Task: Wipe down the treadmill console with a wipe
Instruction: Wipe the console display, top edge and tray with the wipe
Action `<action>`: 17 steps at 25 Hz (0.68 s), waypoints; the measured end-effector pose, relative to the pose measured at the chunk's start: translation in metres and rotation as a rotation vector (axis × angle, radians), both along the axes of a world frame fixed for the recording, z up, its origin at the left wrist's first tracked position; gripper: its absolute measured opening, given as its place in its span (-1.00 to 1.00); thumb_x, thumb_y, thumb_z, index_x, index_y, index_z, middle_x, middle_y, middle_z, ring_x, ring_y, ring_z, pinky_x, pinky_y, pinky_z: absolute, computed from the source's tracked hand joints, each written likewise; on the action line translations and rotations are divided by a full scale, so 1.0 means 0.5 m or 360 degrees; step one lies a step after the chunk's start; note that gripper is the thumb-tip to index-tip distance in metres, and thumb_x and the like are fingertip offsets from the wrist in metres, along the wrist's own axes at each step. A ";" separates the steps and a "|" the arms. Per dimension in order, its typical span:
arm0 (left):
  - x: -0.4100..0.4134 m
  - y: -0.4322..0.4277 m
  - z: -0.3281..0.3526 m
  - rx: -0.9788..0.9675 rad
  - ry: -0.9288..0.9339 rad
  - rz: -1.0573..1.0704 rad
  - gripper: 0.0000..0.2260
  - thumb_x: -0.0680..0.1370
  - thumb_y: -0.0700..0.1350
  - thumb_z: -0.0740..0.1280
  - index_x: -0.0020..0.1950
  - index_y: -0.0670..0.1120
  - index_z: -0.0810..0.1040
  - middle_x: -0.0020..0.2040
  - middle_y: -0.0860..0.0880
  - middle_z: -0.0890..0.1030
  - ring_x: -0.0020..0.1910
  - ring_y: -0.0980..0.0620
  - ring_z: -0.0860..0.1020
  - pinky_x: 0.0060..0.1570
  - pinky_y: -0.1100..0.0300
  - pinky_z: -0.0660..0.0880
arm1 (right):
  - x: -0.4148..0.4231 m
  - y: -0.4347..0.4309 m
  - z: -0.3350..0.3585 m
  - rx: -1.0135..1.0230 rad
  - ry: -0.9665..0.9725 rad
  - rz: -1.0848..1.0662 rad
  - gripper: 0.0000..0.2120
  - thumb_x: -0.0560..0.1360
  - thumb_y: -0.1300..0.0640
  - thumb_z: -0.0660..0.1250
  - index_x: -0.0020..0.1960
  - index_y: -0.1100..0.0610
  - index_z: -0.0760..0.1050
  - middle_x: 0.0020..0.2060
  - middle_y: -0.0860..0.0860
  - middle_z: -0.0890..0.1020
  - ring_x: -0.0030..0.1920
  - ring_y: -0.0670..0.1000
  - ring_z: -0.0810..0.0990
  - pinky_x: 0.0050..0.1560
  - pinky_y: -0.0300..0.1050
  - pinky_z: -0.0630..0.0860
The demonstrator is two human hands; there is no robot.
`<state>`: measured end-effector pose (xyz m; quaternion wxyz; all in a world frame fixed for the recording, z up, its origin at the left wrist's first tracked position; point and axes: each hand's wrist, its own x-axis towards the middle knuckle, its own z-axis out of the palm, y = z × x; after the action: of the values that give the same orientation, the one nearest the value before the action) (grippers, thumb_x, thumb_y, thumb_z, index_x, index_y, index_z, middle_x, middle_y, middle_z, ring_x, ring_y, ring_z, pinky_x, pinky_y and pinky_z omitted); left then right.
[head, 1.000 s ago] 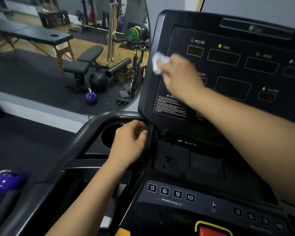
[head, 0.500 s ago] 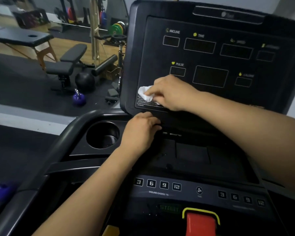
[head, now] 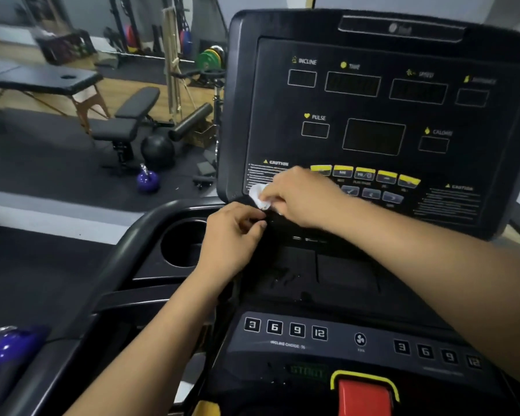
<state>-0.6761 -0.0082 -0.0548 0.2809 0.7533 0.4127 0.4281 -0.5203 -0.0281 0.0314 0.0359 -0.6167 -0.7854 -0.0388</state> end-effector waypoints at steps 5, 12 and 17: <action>-0.045 -0.005 -0.016 -0.0091 0.0000 0.0118 -0.90 0.47 -0.18 0.46 -0.11 0.02 0.68 -0.22 0.08 0.65 -0.25 0.20 0.58 -0.21 0.49 0.44 | 0.007 0.104 0.109 0.0347 0.0108 -0.0122 -0.66 0.50 0.17 0.30 0.22 -0.11 0.56 -0.01 0.12 0.60 -0.03 0.21 0.57 -0.09 0.03 0.55; -0.095 0.008 -0.019 -0.0157 -0.0038 0.0302 -0.88 0.49 -0.17 0.41 -0.09 0.07 0.63 -0.30 0.15 0.61 -0.29 0.21 0.56 -0.17 0.31 0.49 | -0.084 0.028 -0.030 -0.0072 -0.0436 0.0408 -0.84 0.51 0.17 0.23 0.03 -0.04 0.50 -0.18 -0.02 0.38 -0.14 0.16 0.54 -0.34 -0.08 0.23; -0.088 0.012 -0.022 -0.0212 -0.0071 0.0306 -0.92 0.50 -0.14 0.38 -0.06 0.02 0.62 -0.30 0.16 0.60 -0.32 0.21 0.55 -0.16 0.28 0.49 | -0.081 0.063 -0.004 0.0325 -0.0140 -0.0130 -0.80 0.45 0.25 0.25 -0.05 -0.04 0.48 -0.28 -0.02 0.35 -0.27 0.19 0.49 -0.39 -0.11 0.18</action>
<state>-0.7203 -0.0023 -0.0661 0.2972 0.6801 0.5043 0.4414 -0.5608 0.0036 0.0292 0.0624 -0.6392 -0.7523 -0.1469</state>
